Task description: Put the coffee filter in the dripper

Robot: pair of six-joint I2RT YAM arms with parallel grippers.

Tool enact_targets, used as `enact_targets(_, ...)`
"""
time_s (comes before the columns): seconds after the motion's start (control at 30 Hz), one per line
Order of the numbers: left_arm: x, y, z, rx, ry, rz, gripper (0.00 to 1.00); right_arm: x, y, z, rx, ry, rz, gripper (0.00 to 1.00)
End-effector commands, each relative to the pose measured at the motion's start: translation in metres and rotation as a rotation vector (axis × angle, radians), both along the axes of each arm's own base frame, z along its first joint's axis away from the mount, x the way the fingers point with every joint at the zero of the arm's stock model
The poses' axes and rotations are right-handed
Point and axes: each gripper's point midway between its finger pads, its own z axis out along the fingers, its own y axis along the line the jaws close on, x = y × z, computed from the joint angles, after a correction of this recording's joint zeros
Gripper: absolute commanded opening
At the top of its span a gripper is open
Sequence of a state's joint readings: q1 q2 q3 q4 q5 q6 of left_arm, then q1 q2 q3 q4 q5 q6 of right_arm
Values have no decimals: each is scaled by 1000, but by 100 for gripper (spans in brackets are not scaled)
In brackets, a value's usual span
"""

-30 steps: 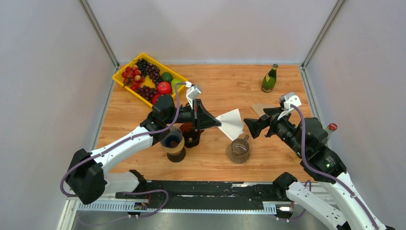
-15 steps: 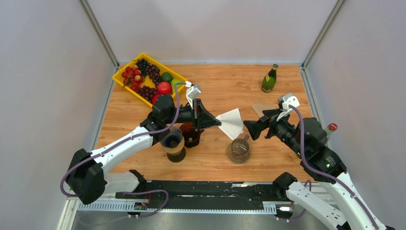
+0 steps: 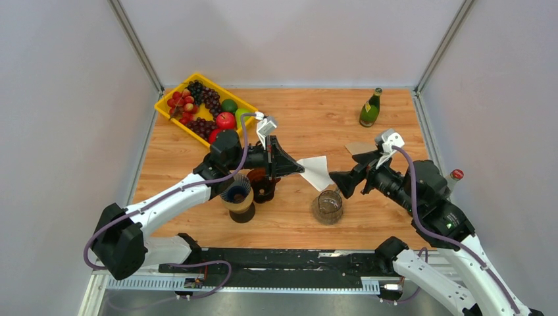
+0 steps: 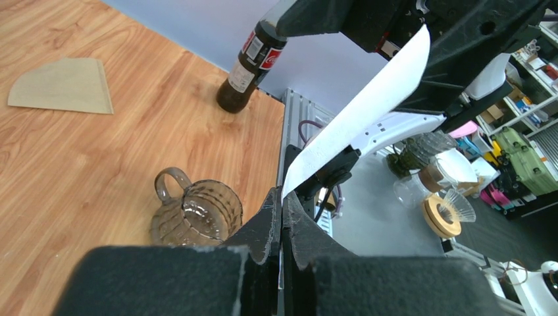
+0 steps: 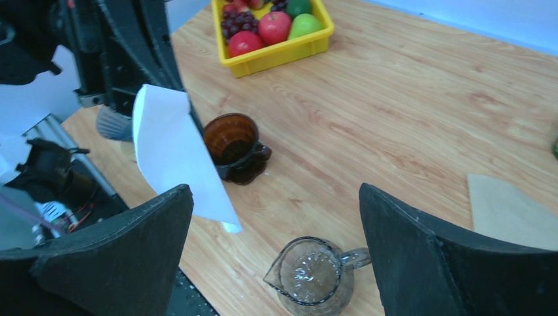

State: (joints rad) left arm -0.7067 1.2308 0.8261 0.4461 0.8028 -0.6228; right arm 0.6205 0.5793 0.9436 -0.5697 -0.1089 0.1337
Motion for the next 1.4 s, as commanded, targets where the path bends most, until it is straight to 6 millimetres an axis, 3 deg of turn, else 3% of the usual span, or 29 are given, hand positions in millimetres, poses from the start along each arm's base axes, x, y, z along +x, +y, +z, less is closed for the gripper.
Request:
enact_targets(0.0, 1, -4, 20, -40, -49, -14, 0, -12, 26, 14, 35, -33, 168, 100)
enact_targets(0.27, -1, -7, 19, -46, -34, -41, 0, -7, 53, 8, 60, -14, 275, 99)
enact_targets(0.47, 0, -6, 20, -47, -47, -30, 0, -1, 58, -1, 53, 20, 275, 98)
enact_targets(0.57, 8, -3, 12, -13, -95, 17, 0, 16, 37, 6, 76, 12, 101, 99)
enact_targets(0.67, 34, 5, 10, 29, -180, 186, 0, 40, -5, 11, 127, 24, -206, 100)
enact_targets(0.73, 45, 11, 10, 66, -256, 246, 0, 46, -20, 12, 150, 28, -305, 100)
enact_targets(0.8, 45, 12, 17, 72, -295, 241, 0, 43, -19, 11, 138, 16, -284, 100)
enact_targets(0.97, 36, 14, 26, 53, -309, 214, 0, 21, 9, 4, 40, -43, -30, 98)
enact_targets(1.23, 10, 16, 33, -7, -260, 121, 0, -14, 41, 10, 21, -176, 280, 95)
enact_targets(1.37, -6, 14, 33, -26, -235, 36, 0, 0, 44, 30, 76, -238, 238, 96)
